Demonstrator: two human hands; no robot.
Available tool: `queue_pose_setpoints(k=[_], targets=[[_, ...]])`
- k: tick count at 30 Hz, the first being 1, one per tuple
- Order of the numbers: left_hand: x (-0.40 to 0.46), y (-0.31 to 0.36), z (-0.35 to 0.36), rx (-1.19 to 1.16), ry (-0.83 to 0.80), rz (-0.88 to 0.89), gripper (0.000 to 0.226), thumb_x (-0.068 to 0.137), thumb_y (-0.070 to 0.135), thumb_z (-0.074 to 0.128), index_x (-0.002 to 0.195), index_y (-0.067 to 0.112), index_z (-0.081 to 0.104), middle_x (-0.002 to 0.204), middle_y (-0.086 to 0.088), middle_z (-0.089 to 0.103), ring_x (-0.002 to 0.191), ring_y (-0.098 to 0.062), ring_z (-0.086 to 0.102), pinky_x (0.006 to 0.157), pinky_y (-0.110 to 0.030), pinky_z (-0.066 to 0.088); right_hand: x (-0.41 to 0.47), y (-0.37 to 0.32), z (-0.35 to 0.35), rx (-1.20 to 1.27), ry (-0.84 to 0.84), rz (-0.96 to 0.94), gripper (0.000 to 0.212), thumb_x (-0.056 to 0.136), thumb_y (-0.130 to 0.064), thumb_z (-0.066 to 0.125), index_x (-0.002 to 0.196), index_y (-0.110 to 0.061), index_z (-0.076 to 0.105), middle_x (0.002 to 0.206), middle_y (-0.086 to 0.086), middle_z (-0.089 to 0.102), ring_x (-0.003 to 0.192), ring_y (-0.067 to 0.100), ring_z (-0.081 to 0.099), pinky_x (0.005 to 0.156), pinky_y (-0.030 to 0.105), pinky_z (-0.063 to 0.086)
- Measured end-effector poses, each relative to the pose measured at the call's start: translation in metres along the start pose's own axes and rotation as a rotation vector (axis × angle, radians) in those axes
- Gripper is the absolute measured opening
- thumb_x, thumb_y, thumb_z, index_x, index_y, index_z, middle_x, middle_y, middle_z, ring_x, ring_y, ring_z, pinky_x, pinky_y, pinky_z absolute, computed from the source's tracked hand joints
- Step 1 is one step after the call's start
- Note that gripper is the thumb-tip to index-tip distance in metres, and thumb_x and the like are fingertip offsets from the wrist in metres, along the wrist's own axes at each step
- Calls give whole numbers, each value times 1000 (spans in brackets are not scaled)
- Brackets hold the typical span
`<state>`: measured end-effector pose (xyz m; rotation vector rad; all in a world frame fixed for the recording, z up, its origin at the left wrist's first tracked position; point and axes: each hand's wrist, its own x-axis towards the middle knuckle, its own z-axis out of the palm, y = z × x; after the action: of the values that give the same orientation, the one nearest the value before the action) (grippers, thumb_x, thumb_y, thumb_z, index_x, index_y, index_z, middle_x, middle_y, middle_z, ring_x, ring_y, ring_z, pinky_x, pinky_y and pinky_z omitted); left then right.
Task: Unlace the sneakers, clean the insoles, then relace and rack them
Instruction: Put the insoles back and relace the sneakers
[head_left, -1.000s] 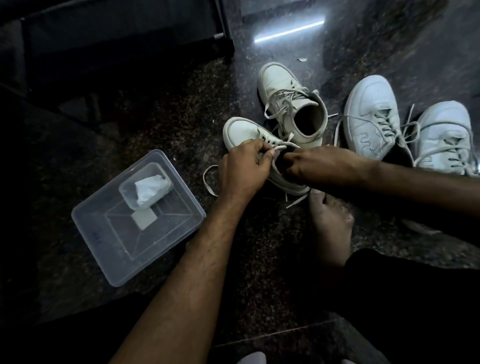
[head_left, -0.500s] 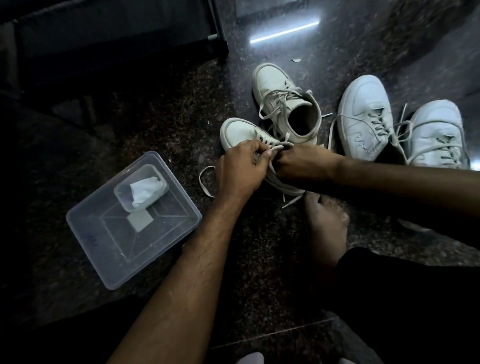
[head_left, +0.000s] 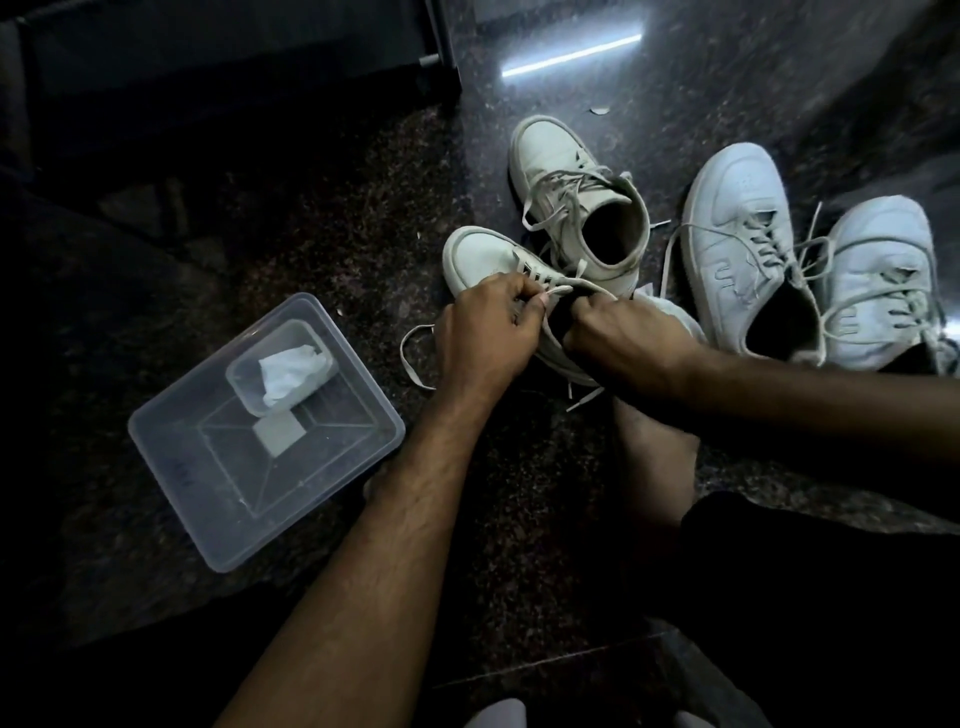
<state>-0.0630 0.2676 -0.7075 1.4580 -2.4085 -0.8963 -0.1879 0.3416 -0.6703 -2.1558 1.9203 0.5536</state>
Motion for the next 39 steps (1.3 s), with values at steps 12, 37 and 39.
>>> queue_pose_setpoints(k=[12,37,39], targets=[[0,1,2,-28,-19,-6,17,91,42,62,98,30,72,95,8,74,83,-23,69,74,-39,54,26,7,24,461,16,155,19,91,-16,48,91,-7,64,88,15,64,82,34,64,63,37,42],[8,-14,16,-783,-109,-394,9,84,20,72,75,19,74,66,3,69,68,-15,64,80,-46,58,22,-13,25,36,49,267,28,96,-12,42,107,-9,68,107,10,66,94,28,65,63,34,34],[10,-15,15,-733,-120,-351,10,79,29,71,74,21,73,67,2,71,67,-15,64,77,-43,58,20,-11,27,24,62,250,29,96,-13,41,107,-9,67,107,10,65,94,28,65,63,35,33]])
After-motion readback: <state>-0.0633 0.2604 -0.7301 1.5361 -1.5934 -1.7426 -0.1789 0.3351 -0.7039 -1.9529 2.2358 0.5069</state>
